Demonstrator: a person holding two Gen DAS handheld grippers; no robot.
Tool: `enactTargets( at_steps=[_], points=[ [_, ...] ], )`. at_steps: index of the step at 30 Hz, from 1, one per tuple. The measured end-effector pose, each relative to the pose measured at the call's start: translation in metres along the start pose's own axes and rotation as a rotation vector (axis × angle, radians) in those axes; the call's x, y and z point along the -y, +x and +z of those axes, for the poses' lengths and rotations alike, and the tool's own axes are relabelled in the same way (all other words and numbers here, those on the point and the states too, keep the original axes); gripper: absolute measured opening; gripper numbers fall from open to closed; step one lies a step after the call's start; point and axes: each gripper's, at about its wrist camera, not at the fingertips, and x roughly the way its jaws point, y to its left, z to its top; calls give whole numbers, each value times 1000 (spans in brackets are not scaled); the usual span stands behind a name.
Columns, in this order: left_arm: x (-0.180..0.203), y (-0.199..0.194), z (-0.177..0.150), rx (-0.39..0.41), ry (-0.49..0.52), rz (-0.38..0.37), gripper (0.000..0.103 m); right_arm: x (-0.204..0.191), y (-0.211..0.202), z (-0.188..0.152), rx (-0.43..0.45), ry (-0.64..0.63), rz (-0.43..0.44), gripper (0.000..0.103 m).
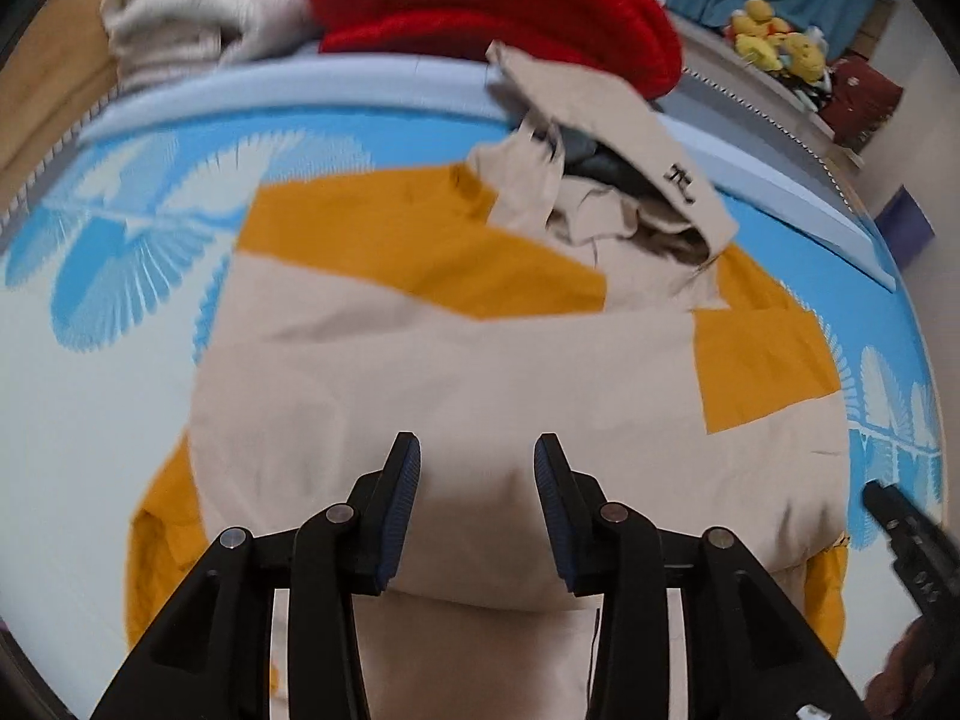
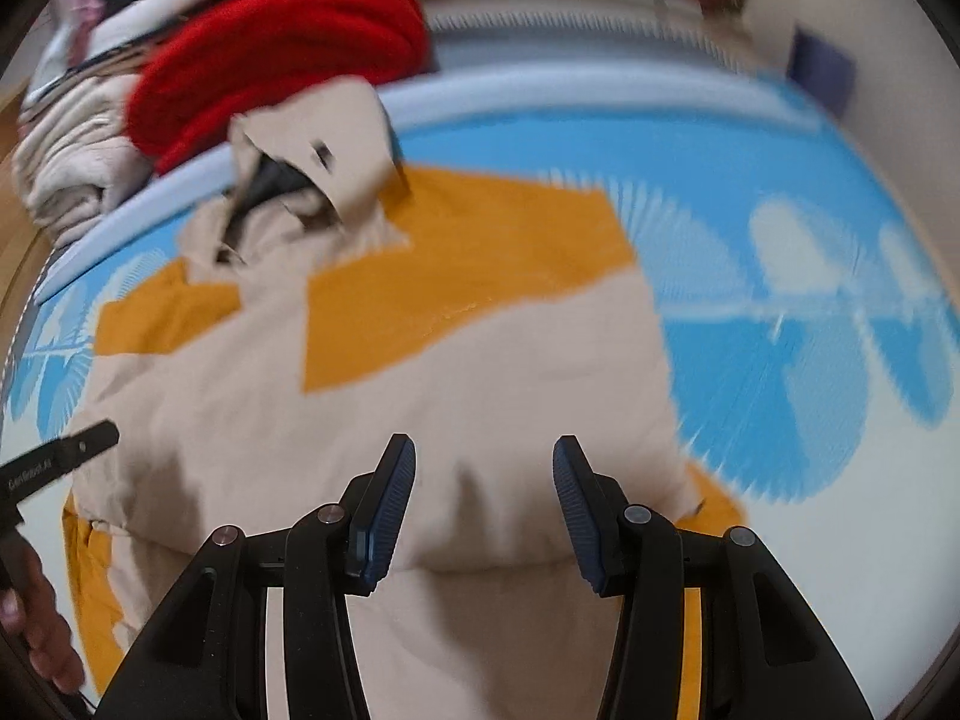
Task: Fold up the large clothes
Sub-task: 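Press and flatten the folded coat body with the left tool, then grasp the beige hood with the left tool and lift it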
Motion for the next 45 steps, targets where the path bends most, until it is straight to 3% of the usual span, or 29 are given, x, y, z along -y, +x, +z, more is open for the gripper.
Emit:
enactTargets(
  at_steps=[6, 13, 18, 20, 22, 25, 28, 35, 38, 41, 43, 45],
  points=[
    [5, -21, 3, 65, 57, 5, 36, -5, -32, 7, 77, -77, -45, 49],
    [17, -36, 11, 152, 115, 49, 36, 9, -49, 7, 74, -87, -48, 49],
    [15, -29, 28, 165, 127, 48, 32, 23, -50, 9, 49, -69, -28, 48],
    [14, -17, 47, 156, 135, 46, 30, 29, -52, 12, 59, -62, -20, 44],
    [14, -4, 71, 162, 150, 69, 30, 33, -52, 14, 64, -57, -19, 27],
    [16, 18, 111, 174, 181, 72, 30, 42, -48, 19, 68, -30, -23, 13],
    [16, 46, 157, 178, 192, 57, 30, 47, -43, 22, 65, -11, -27, 13],
    [8, 126, 245, 121, 81, -36, 30, 48, -27, 23, 39, -6, -14, 21],
    [3, 148, 268, 114, 14, -81, 30, 47, -20, 19, 21, -15, -20, 25],
    [-6, 174, 290, 99, -80, -110, 41, 47, -16, 17, 12, -19, -16, 25],
    [-11, 188, 298, 87, -125, -96, 41, 48, -12, 15, 5, -20, -22, 25],
    [-17, 204, 304, 65, -204, -140, 41, 50, -8, 14, -6, -15, -23, 25]
  ],
)
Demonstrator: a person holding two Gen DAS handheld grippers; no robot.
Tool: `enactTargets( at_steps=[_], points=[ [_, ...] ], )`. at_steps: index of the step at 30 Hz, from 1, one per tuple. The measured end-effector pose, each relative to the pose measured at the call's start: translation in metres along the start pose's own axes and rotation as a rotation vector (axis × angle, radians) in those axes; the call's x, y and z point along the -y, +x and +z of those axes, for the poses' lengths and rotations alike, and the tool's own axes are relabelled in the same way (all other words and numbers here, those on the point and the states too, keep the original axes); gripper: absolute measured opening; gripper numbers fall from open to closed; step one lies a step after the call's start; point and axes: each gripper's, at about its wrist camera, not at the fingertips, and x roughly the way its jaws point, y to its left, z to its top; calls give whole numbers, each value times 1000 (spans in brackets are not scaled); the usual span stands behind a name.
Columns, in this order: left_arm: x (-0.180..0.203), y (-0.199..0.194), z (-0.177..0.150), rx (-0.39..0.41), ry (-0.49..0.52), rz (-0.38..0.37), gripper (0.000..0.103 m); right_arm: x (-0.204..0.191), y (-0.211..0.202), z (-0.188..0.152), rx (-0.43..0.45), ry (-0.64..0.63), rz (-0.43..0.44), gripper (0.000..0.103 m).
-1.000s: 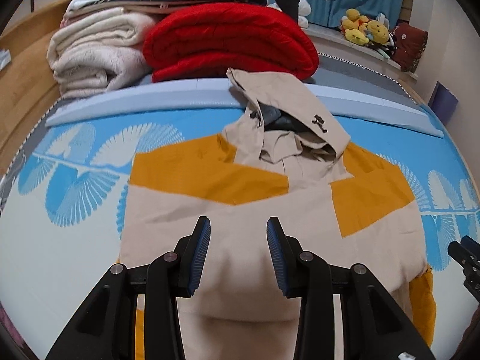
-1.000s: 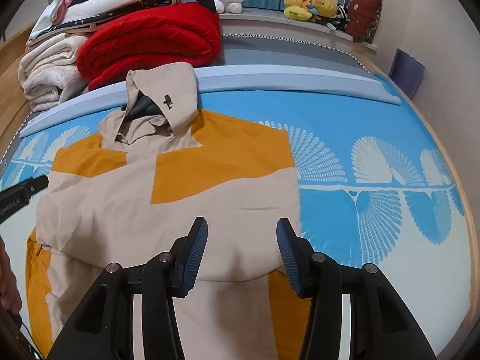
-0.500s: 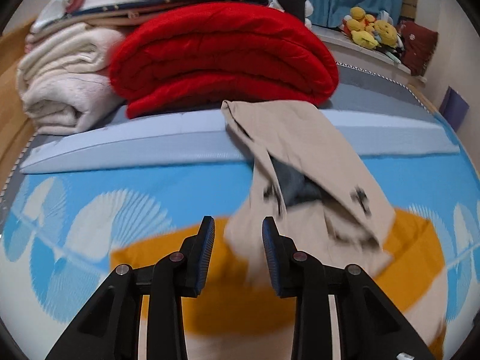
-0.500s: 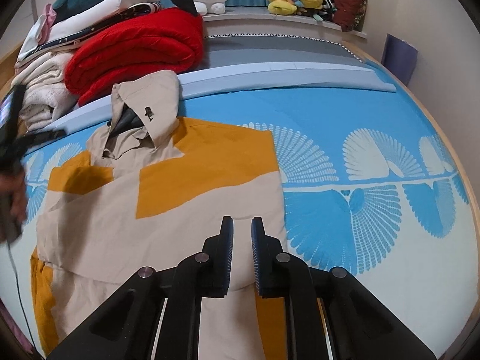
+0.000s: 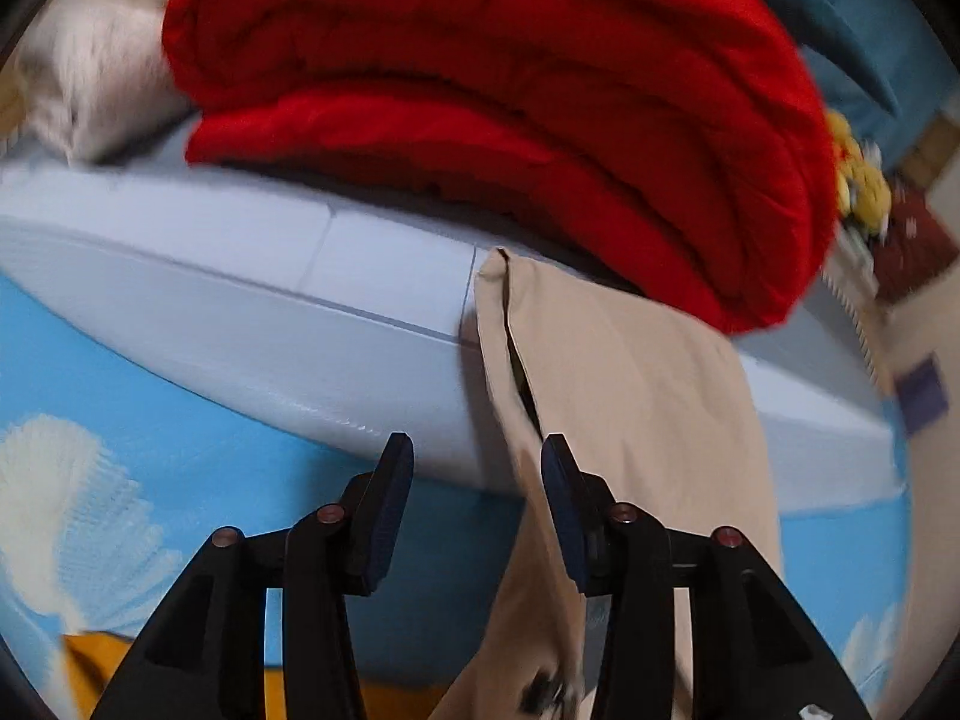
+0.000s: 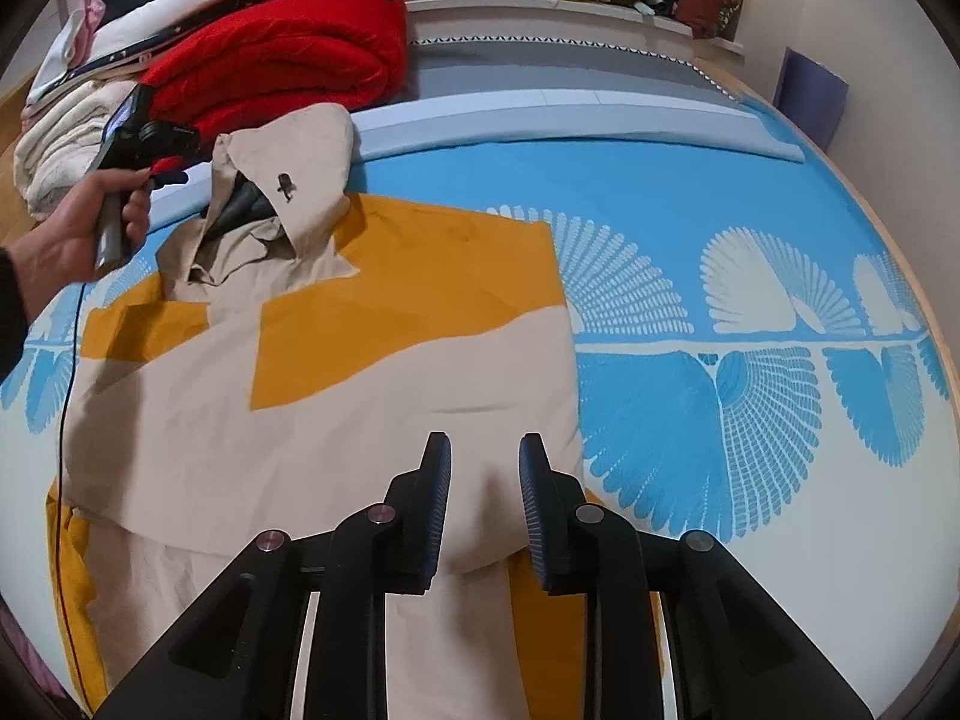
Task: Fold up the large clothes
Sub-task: 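Grasp the beige hood with the left tool and lift it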
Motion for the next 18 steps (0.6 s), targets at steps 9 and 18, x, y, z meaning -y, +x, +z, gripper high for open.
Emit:
enactTargets(
  at_steps=[9, 18],
  points=[
    [13, 23, -1, -47, -27, -32, 1, 4, 0, 1, 0, 14, -3, 25],
    [67, -120, -82, 72, 321, -176, 0, 14, -22, 10, 43, 49, 31, 25]
  ],
)
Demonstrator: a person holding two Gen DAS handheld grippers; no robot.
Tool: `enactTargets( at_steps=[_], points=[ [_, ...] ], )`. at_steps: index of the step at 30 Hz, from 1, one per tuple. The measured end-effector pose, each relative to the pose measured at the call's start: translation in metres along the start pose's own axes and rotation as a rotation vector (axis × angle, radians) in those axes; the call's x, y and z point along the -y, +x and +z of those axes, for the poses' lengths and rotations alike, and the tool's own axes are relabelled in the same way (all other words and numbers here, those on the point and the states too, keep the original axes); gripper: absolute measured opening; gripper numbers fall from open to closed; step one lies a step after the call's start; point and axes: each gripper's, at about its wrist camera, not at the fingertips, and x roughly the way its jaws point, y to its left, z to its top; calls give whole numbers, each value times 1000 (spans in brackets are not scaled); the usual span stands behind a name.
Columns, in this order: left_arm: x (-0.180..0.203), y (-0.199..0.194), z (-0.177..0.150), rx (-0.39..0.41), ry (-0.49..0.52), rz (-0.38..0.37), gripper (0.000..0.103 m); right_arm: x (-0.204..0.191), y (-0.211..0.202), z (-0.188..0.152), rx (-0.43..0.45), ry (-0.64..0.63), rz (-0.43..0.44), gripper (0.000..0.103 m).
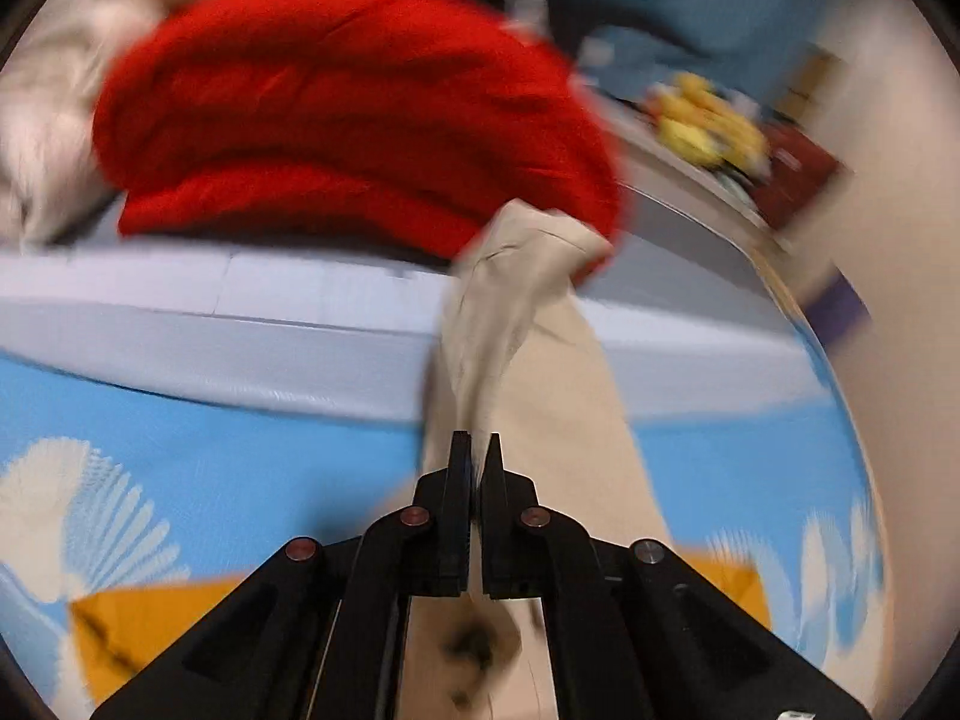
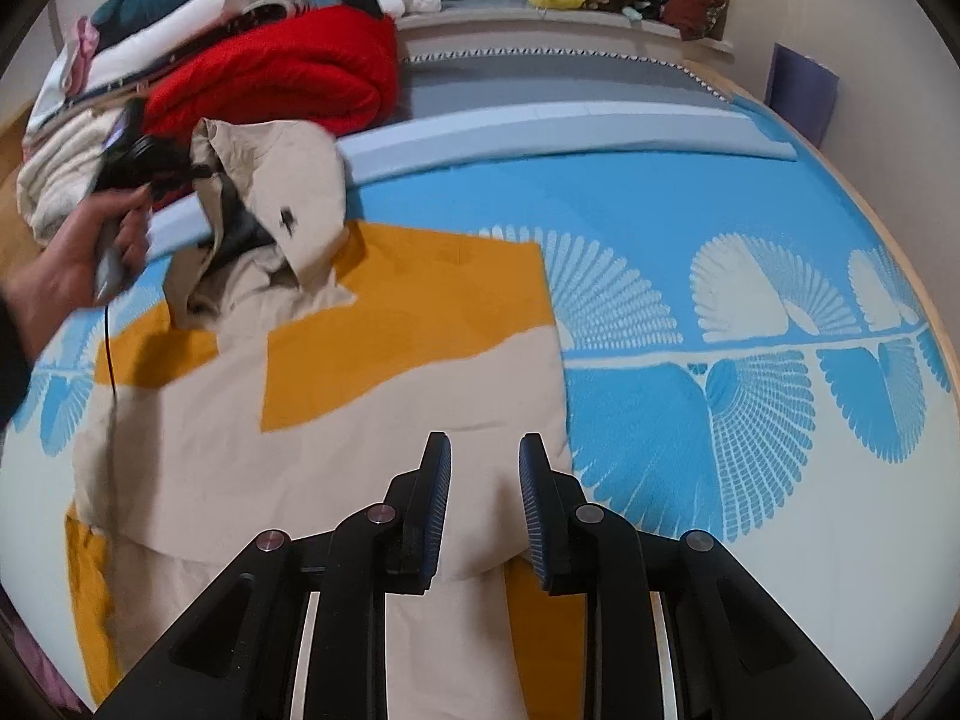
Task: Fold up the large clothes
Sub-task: 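Grasp the beige hood with the left tool and lift it, then fold the hood down onto the coat body with the left tool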
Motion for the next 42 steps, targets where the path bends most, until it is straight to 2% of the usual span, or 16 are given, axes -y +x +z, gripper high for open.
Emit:
enactTargets(
  at_steps=[5, 7, 11, 12, 14, 16, 18, 20, 24, 26, 31, 38, 39, 40, 41, 42],
  points=[
    [75, -118, -104, 59, 249, -23, 0, 2, -20, 7, 49, 39, 44, 25],
    [88, -152, -149, 44, 282, -10, 0, 2, -29, 8, 76, 61, 72, 25],
    [82, -173, -222, -155, 295, 110, 3, 1, -50, 12, 147, 110, 168, 29],
    [72, -169, -236, -283, 248, 163, 3, 0, -57, 12, 174, 120, 196, 35],
    [51, -171, -247, -390, 127, 193, 3, -5, -67, 13, 207, 131, 241, 50],
    [30, -181, -246, -354, -14, 183, 8, -10, -70, 12, 216, 134, 281, 56],
    [6, -182, -240, -304, -128, 186, 22, -17, -66, 11, 195, 131, 314, 57],
    [-9, -174, -236, -305, -206, 219, 22, -24, -57, 8, 154, 136, 344, 57],
    [-36, -161, -241, -319, -478, 18, 33, -38, -28, 2, 45, 159, 387, 58],
    [-44, -149, -246, -339, -576, -36, 36, -47, -13, 1, 11, 165, 406, 58],
    [-65, -115, -265, -376, -712, -49, 36, -80, 28, 0, -74, 141, 462, 58],
    [-66, -89, -276, -398, -736, -49, 31, -98, 56, 1, -74, 120, 450, 58],
    [-65, -87, -277, -408, -734, -48, 14, -98, 57, 2, -68, 117, 450, 54],
    [-64, -85, -277, -417, -736, -69, 4, -99, 58, 3, -53, 117, 451, 32],
    [-64, -87, -276, -418, -737, -74, 3, -99, 58, 5, -49, 118, 463, 16],
    [-61, -94, -270, -394, -725, -79, 1, -99, 58, 6, -46, 128, 487, 7]
  ],
)
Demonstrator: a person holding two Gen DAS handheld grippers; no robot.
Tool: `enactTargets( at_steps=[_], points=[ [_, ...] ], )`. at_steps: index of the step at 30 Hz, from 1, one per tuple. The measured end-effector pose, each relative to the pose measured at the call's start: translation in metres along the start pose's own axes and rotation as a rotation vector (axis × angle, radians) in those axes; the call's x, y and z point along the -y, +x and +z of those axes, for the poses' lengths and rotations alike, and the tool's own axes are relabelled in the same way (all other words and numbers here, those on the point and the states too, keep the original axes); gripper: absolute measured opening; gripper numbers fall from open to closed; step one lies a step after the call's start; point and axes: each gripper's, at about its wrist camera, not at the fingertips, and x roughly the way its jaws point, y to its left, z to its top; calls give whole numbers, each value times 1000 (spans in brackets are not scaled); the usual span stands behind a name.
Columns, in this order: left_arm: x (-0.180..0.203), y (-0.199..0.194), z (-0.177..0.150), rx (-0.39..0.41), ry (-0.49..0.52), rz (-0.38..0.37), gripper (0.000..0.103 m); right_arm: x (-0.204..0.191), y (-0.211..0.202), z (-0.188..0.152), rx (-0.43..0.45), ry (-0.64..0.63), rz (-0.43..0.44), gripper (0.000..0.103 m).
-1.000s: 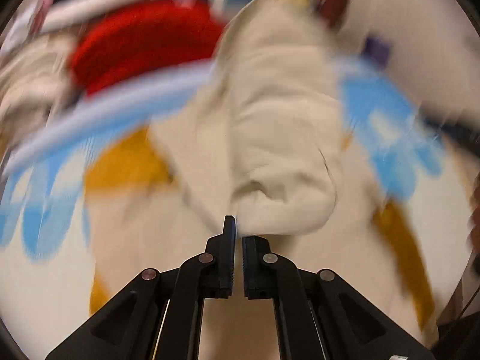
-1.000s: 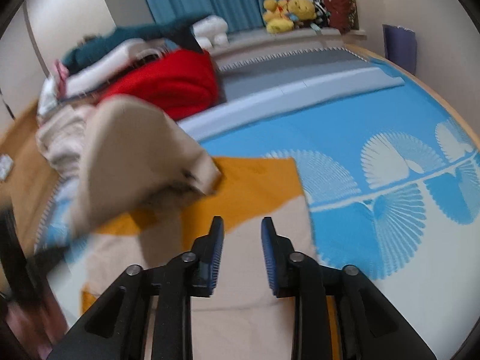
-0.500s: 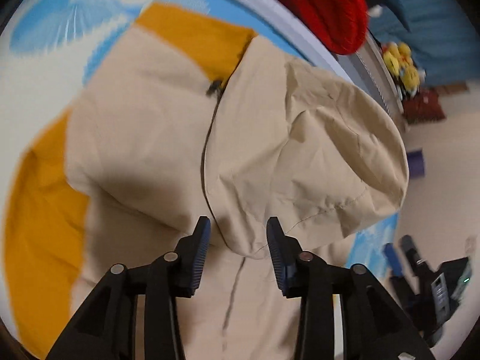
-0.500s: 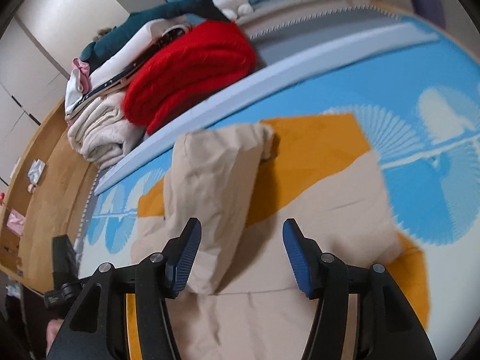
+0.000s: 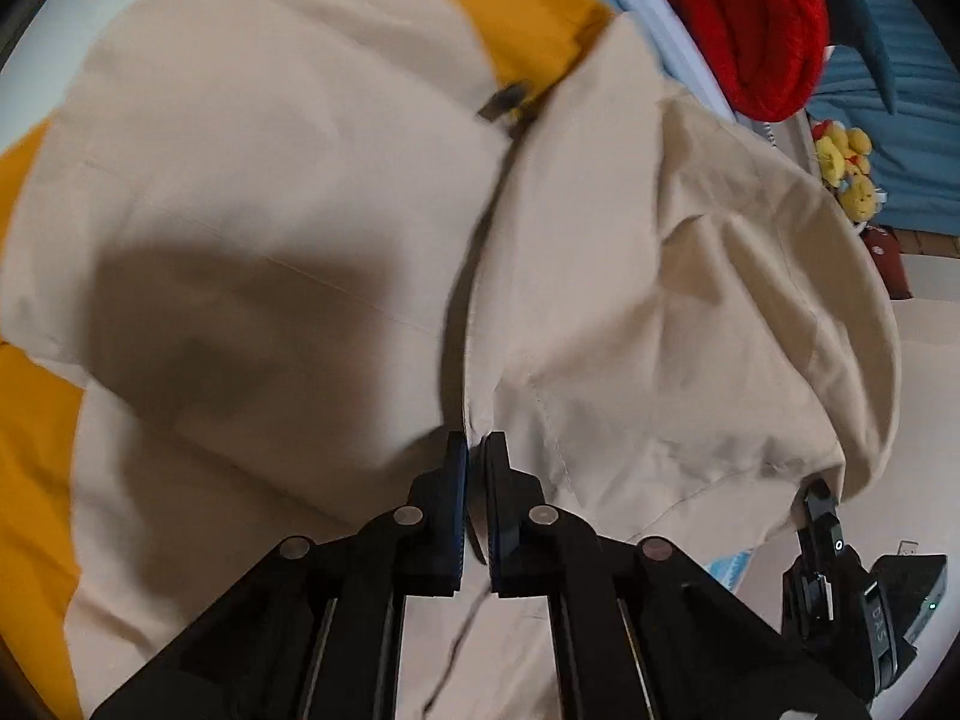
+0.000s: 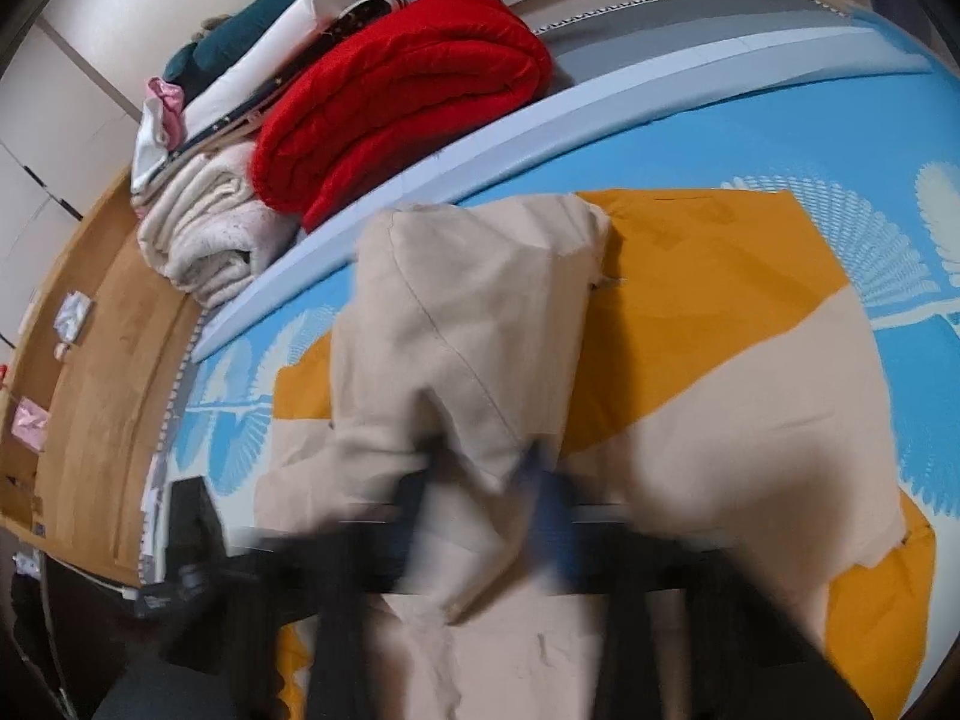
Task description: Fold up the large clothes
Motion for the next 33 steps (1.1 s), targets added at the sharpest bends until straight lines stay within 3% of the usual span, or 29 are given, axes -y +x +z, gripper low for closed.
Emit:
enactTargets(
  at_steps=[3, 5, 6, 7, 9, 10, 11, 13, 15, 16, 18, 20, 22, 24, 26, 28, 29, 31, 33],
  points=[
    [38, -49, -5, 153, 165, 3, 1, 2, -23, 3, 77, 69, 62, 3],
    [55, -67, -11, 219, 272, 69, 1, 3, -36, 3, 118, 95, 91, 3],
    [56, -59, -13, 191, 301, 116, 1, 5, -34, 1, 112, 99, 49, 3],
    [46, -34, -15, 92, 294, 165, 1, 11, -25, -3, 70, 102, -30, 3],
    [19, 7, -20, -57, 220, 240, 5, 35, 10, -19, -106, 163, -173, 3],
    [9, 17, -24, -86, 189, 265, 7, 56, 32, -34, -226, 235, -238, 3],
    [4, 21, -27, -88, 177, 279, 10, 67, 43, -44, -286, 281, -262, 3],
    [17, 13, -26, -64, 208, 293, 10, 79, 53, -55, -334, 343, -262, 6],
    [36, -7, -25, 14, 276, 311, 28, 67, 47, -47, -309, 284, -270, 8],
    [45, -19, -27, 72, 309, 328, 31, 59, 41, -41, -284, 240, -266, 11],
    [58, -37, -34, 169, 364, 325, 33, 45, 26, -31, -220, 168, -279, 19],
    [69, -42, -44, 188, 424, 277, 33, 35, 9, -22, -150, 128, -299, 33],
    [73, -33, -56, 146, 465, 230, 33, 21, -6, -17, -65, 69, -329, 45],
    [71, -16, -66, 86, 471, 213, 33, 5, -14, -7, 19, -2, -316, 45],
    [62, 6, -67, 0, 442, 223, 33, -3, -8, -2, 44, -50, -251, 45],
    [42, 28, -71, -101, 399, 278, 32, -2, 9, -3, 17, -46, -211, 45],
    [34, 32, -73, -114, 377, 291, 27, 9, 22, -6, -26, -14, -229, 45],
    [30, 30, -73, -109, 360, 283, 27, 36, 46, -13, -117, 56, -334, 44],
    [36, 26, -75, -115, 395, 301, 27, 62, 57, -22, -180, 143, -375, 43]
  ],
)
